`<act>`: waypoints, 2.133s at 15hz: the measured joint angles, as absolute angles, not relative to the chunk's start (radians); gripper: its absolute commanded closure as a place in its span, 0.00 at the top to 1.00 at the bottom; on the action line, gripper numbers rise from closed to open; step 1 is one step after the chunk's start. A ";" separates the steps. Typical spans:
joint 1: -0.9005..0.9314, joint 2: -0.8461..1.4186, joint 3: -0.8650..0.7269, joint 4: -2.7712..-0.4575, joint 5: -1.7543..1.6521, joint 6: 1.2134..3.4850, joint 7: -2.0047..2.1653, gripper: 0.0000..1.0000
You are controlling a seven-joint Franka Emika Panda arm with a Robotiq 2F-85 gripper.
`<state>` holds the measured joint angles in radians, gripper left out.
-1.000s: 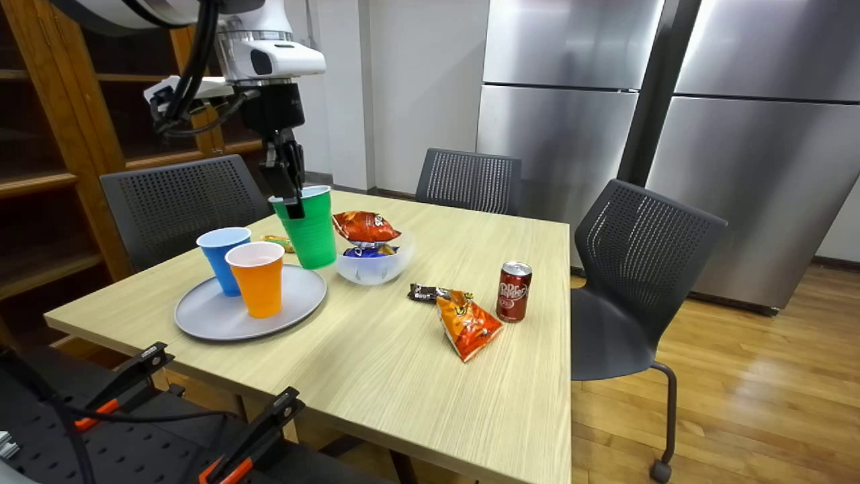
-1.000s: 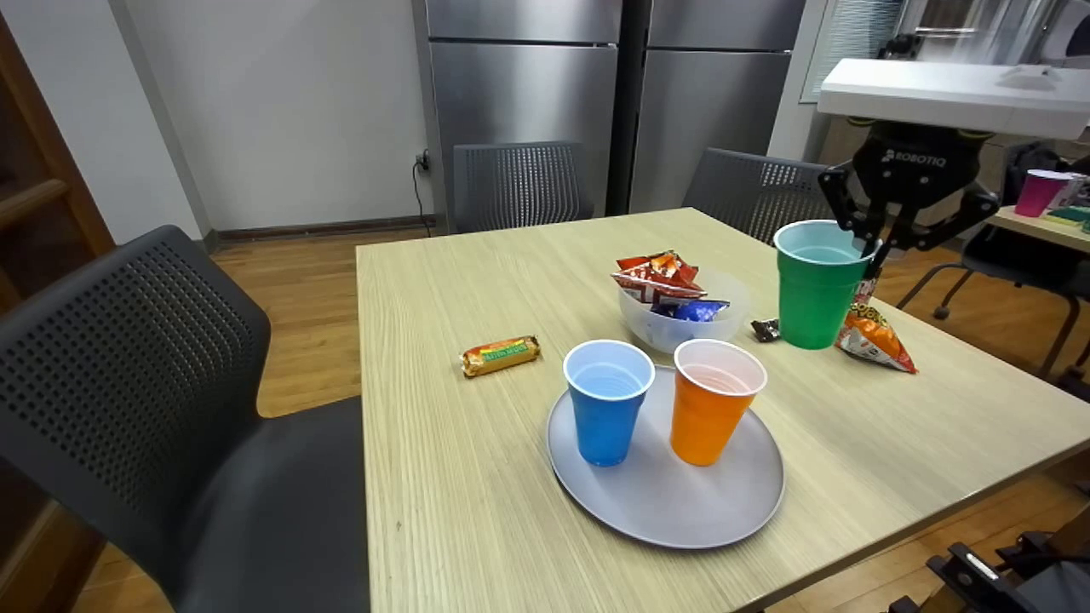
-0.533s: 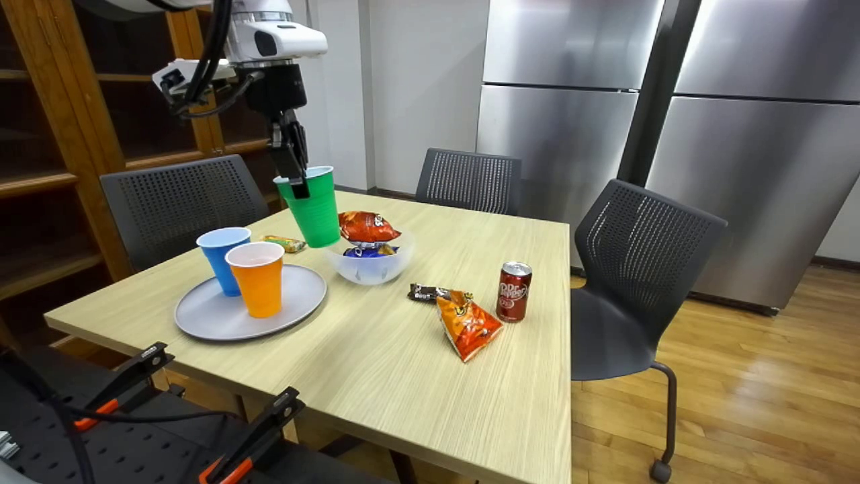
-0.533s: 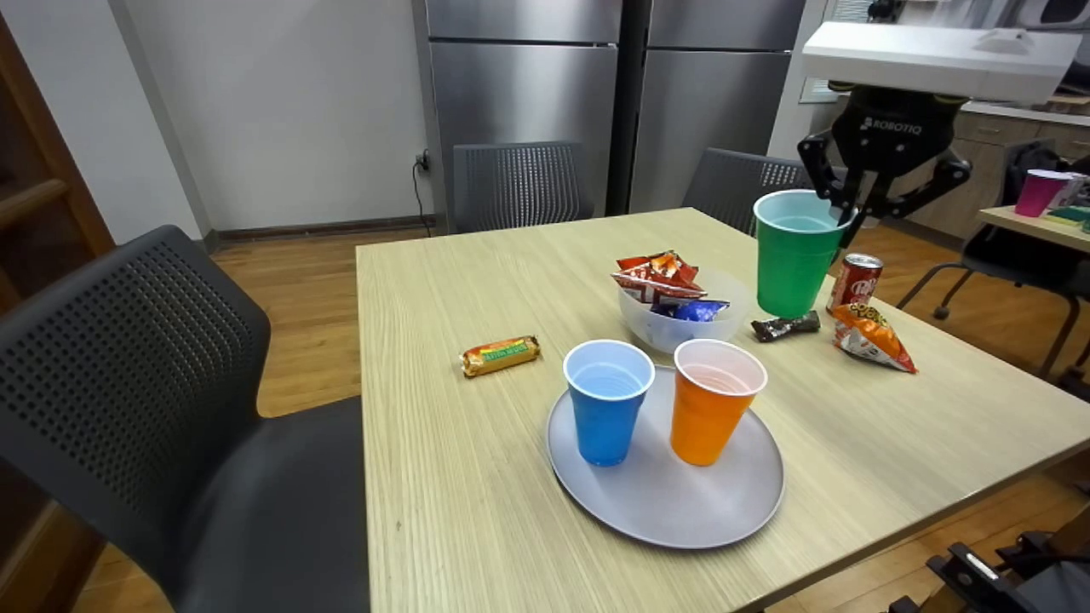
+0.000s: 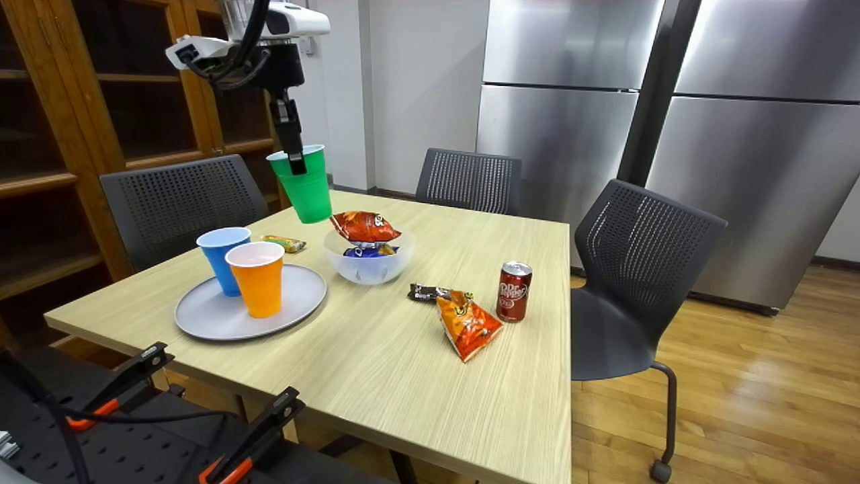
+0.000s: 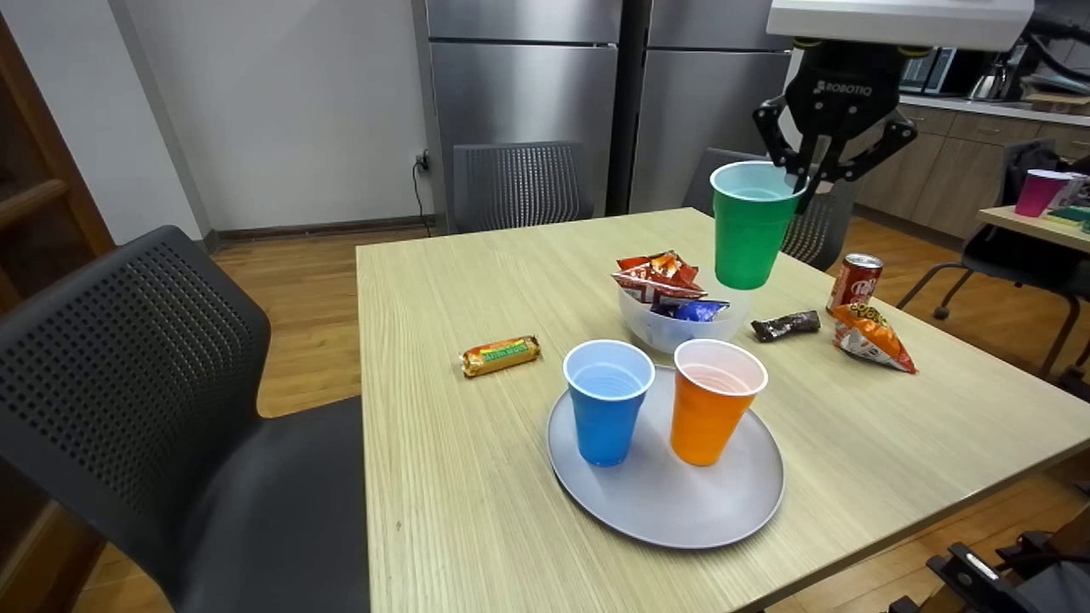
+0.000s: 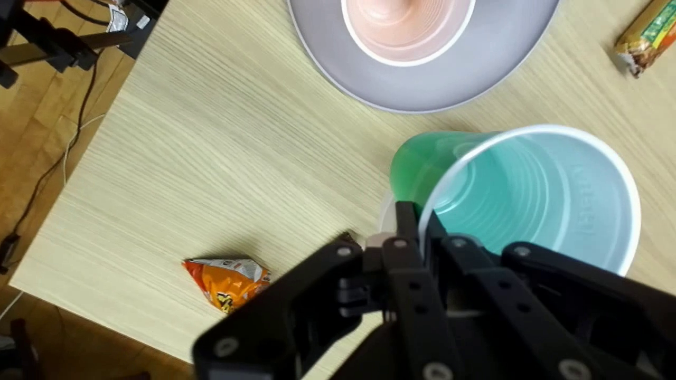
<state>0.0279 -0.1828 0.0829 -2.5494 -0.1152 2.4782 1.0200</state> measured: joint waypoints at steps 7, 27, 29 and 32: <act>0.082 -0.038 0.105 -2.351 -0.097 2.309 0.820 0.01; 0.185 0.376 0.081 -1.925 -0.176 2.098 0.698 0.01; 0.185 0.404 0.078 -1.904 -0.176 2.092 0.680 0.01; 0.186 0.431 0.078 -1.883 -0.173 2.085 0.658 0.01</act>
